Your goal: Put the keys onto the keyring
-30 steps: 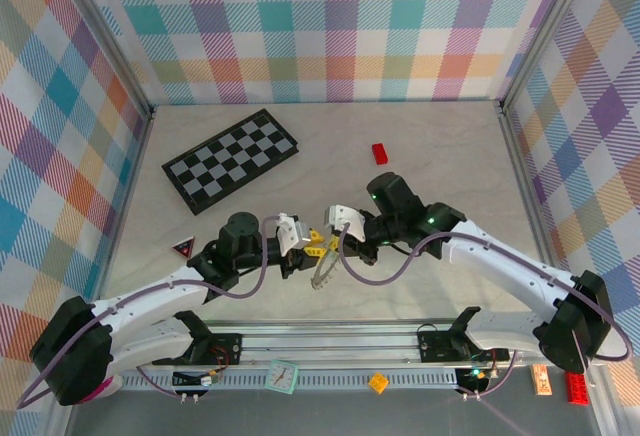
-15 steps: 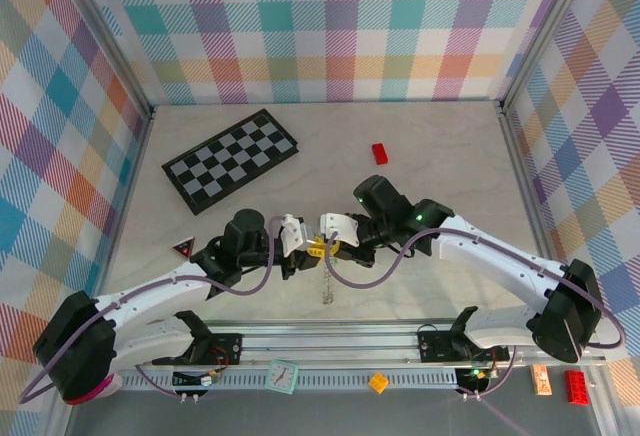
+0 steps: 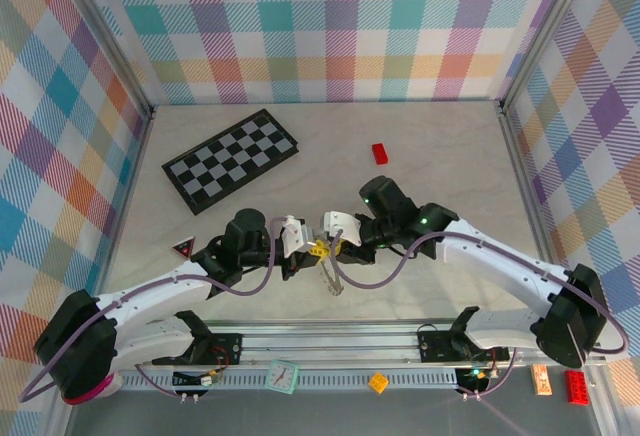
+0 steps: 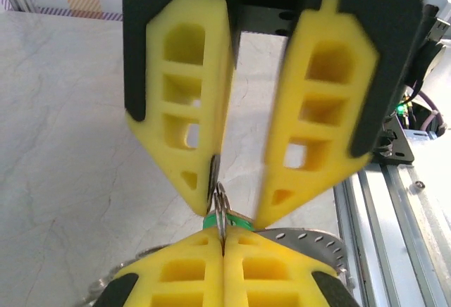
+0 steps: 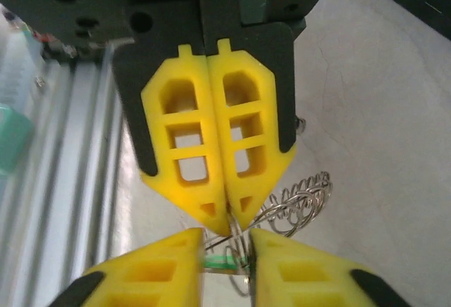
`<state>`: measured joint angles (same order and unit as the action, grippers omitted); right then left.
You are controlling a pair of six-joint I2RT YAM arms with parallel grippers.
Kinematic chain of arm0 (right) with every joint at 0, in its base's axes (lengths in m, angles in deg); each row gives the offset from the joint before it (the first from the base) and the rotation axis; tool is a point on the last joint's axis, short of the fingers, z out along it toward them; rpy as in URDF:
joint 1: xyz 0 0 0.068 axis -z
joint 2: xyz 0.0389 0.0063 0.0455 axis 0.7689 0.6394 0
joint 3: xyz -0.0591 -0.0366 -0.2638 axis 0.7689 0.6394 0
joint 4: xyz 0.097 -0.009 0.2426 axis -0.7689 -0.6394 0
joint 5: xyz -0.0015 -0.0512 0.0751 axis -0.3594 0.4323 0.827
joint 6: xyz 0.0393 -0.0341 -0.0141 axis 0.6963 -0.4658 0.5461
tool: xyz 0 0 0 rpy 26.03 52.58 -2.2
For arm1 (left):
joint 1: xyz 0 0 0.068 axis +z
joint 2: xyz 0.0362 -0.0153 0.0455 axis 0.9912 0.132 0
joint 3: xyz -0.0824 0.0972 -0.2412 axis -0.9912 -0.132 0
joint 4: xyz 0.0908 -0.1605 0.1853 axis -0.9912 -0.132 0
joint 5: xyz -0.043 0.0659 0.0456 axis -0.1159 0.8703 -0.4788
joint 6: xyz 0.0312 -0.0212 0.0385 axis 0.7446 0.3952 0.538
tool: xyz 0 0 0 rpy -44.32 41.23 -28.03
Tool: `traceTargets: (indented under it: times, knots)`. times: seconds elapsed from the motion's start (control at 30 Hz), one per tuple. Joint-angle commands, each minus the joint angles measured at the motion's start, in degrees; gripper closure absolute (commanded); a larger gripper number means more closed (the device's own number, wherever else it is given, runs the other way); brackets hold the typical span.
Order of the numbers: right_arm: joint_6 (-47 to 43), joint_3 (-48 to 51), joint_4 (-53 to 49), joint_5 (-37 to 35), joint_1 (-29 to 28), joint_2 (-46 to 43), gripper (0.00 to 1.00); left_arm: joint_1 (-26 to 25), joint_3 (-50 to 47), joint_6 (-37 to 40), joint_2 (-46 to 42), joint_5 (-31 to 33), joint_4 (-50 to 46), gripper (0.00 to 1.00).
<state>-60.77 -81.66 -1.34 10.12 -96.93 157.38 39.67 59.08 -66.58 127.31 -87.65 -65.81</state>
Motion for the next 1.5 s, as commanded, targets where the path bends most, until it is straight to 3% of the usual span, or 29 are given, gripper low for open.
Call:
traceTargets:
  times: [0.0,0.13,0.47,0.6,0.8,0.83,0.97,1.1,1.47]
  knots:
    - [4.9,3.5,8.0,10.3,3.8,-3.6,0.68,-0.3,-1.7,-1.6,-1.3,-1.2,7.4,1.00]
    - [7.7,6.0,10.7,11.0,4.9,-4.3,0.62,-0.3,-3.8,-3.6,-1.2,-1.6,12.3,1.00]
    - [8.1,6.9,11.6,12.1,4.9,-1.5,0.67,-0.2,-5.5,-5.4,-0.6,-2.2,17.3,1.00]
    - [7.9,6.5,12.1,13.5,5.0,-0.6,0.74,-0.3,-5.7,-5.9,-0.4,-2.3,18.2,1.00]
    - [7.2,6.1,12.3,14.2,4.9,-0.7,0.97,-0.3,-5.6,-6.0,-0.1,-2.0,18.3,1.00]
    - [6.9,6.0,11.9,14.2,4.9,-0.8,1.00,-0.3,-5.5,-6.0,-0.1,-1.5,18.0,1.00]
    - [4.1,4.0,7.1,12.0,4.8,-0.7,1.00,-0.3,-4.3,-4.7,-1.3,1.0,13.5,0.84]
    - [0.3,0.7,0.4,6.4,3.3,0.6,1.00,-0.3,-1.3,-1.1,-2.3,2.3,4.0,0.79]
    - [-3.1,-4.8,-4.7,1.1,-0.8,2.9,1.00,-0.3,2.2,1.7,-0.4,1.3,-0.3,0.81]
